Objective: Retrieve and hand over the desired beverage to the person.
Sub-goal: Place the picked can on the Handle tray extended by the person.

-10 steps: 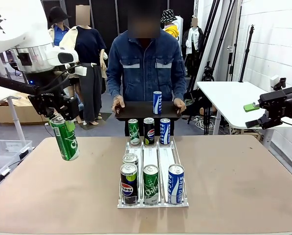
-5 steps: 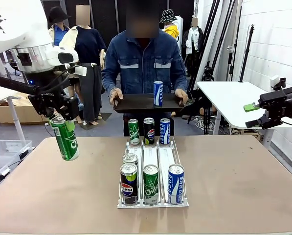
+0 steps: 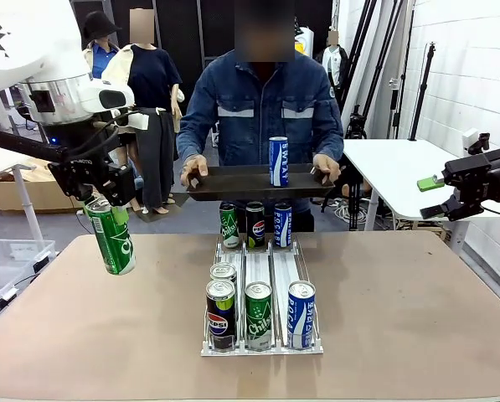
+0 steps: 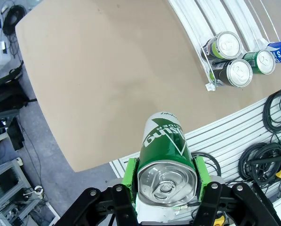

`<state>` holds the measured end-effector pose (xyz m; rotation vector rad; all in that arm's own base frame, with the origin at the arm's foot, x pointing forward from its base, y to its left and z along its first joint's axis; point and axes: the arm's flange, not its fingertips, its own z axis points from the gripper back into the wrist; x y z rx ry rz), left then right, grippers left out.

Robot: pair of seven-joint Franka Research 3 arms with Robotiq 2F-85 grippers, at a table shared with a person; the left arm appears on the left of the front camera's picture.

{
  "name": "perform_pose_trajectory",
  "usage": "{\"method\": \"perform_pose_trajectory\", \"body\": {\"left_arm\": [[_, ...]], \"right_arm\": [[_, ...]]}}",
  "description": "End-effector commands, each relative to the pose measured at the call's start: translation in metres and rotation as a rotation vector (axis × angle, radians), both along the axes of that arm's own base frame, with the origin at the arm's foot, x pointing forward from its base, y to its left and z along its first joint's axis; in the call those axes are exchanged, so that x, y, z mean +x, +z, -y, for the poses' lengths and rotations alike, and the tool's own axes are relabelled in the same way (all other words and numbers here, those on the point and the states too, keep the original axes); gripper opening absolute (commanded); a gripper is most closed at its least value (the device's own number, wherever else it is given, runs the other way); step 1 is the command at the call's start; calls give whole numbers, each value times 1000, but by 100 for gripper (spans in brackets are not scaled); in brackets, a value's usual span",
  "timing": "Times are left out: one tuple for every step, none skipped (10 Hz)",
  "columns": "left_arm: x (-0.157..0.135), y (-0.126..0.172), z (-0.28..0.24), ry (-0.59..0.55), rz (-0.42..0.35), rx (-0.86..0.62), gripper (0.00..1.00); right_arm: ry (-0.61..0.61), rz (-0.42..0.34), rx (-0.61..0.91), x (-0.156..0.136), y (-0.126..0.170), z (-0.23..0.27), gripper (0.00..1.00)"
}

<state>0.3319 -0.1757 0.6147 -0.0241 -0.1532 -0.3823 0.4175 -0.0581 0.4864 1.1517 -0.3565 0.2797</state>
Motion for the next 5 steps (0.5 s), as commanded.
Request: {"method": "perform_pose_trajectory", "body": {"left_arm": [[-2, 3, -2, 6, 7, -5, 0], [-2, 3, -2, 6, 7, -5, 0], [-2, 3, -2, 6, 7, -5, 0], [-2, 3, -2, 6, 7, -5, 0], [-2, 3, -2, 6, 7, -5, 0]], "right_arm": [[2, 1, 3, 0, 0, 0, 100], [2, 1, 3, 0, 0, 0, 100], [2, 1, 3, 0, 0, 0, 100], [2, 1, 3, 0, 0, 0, 100], [2, 1, 3, 0, 0, 0, 100]]}}
